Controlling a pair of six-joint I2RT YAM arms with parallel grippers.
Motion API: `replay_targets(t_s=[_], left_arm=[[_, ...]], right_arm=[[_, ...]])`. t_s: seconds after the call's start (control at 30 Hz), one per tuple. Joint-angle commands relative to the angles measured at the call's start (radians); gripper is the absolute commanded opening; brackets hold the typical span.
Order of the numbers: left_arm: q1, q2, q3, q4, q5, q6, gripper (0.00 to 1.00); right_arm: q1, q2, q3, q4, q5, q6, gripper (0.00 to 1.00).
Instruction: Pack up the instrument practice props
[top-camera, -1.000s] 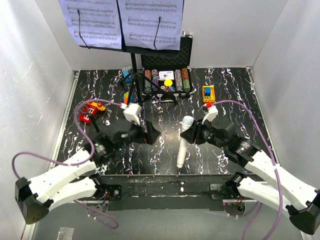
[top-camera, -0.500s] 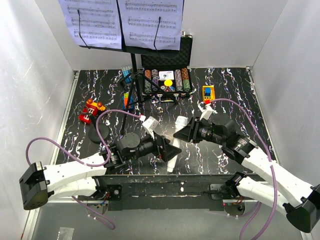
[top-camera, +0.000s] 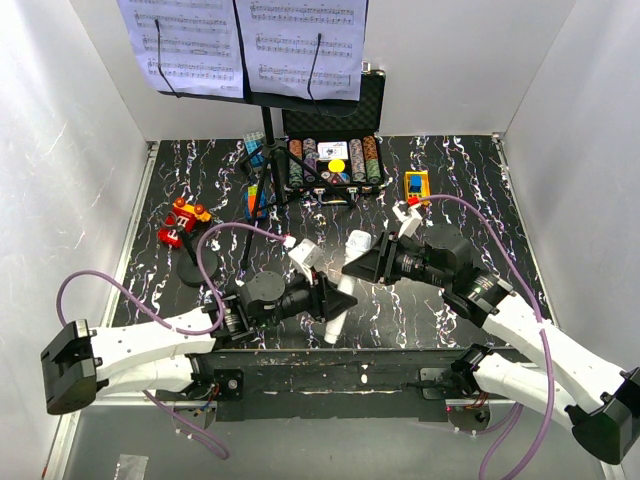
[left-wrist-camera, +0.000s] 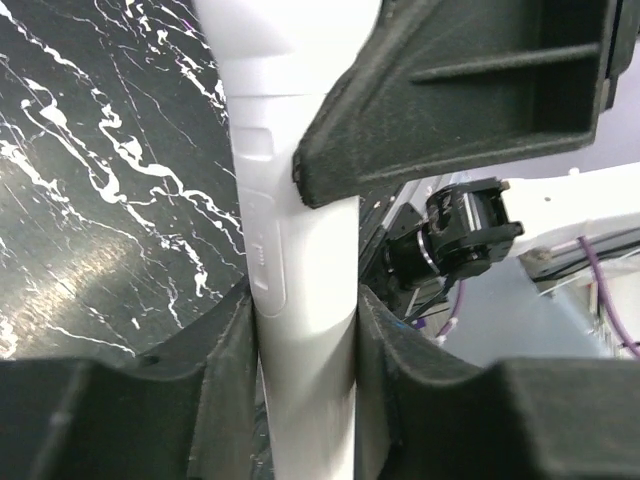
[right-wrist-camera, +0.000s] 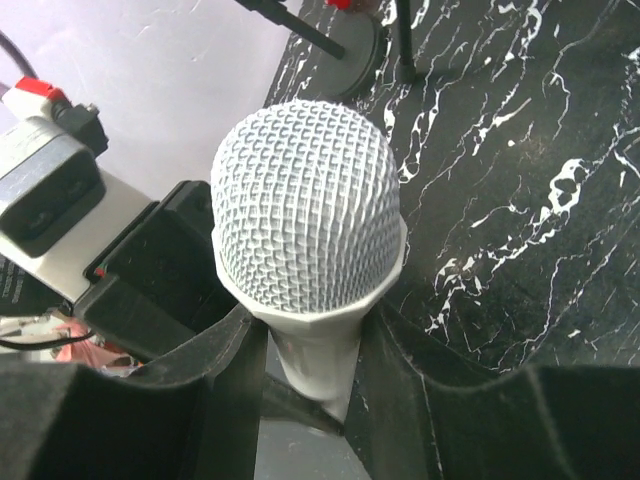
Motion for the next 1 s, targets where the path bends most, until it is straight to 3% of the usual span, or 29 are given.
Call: replay_targets(t_s=[0.0,0.03,0.07,0.1,0.17,0.23,0.43,0.6,0.77,0.97], left_arm=[[-0.005,-0.06,-0.013,-0.015,-0.045,0.018,0.13],[-0.005,-0.066,-0.015,-0.029,-0.055,0.021,0.02],[-0.007,-0.075,-0.013,-0.046,-0.07,0.025,0.0],[-0.007,-0.086,-0.01,-0.076,-0.094,0.025,0.0],[-0.007,-0.124,-0.006,-0.148,-0.152,0.024,0.0],[-0.007,-0.182,0.005,-0.269,-0.276,0.007,0.0],[-0.007,-0.349,0.091,-0.941,-0.756,-0.291,0.0],[-0.002,-0.279,0.128,-1.484,-0.944,-0.911,0.0],[0.024,-0.204,0.091,-1.563,-0.923,-1.177,0.0],[0.148,-0.305,0.005,-1.488,-0.901,-1.217,0.0]], right_arm=[[-0.002,-0.008,0.047,0.069,-0.031,-0.001,0.01],[-0.002,-0.006,0.049,0.067,-0.036,-0.006,0.16],[-0.002,-0.005,0.05,0.061,-0.039,-0.008,0.37],[-0.002,-0.005,0.053,0.046,-0.039,-0.012,0.48],[-0.002,-0.011,0.058,-0.009,-0.015,-0.029,0.64],[-0.001,-0.022,0.058,-0.071,0.034,-0.05,0.7],[-0.004,-0.058,0.005,-0.169,0.13,-0.115,0.73],[-0.004,-0.049,-0.035,-0.158,0.139,-0.126,0.72],[-0.002,-0.034,-0.025,-0.166,0.136,-0.135,0.71],[-0.004,-0.049,-0.022,-0.2,0.151,-0.155,0.71]])
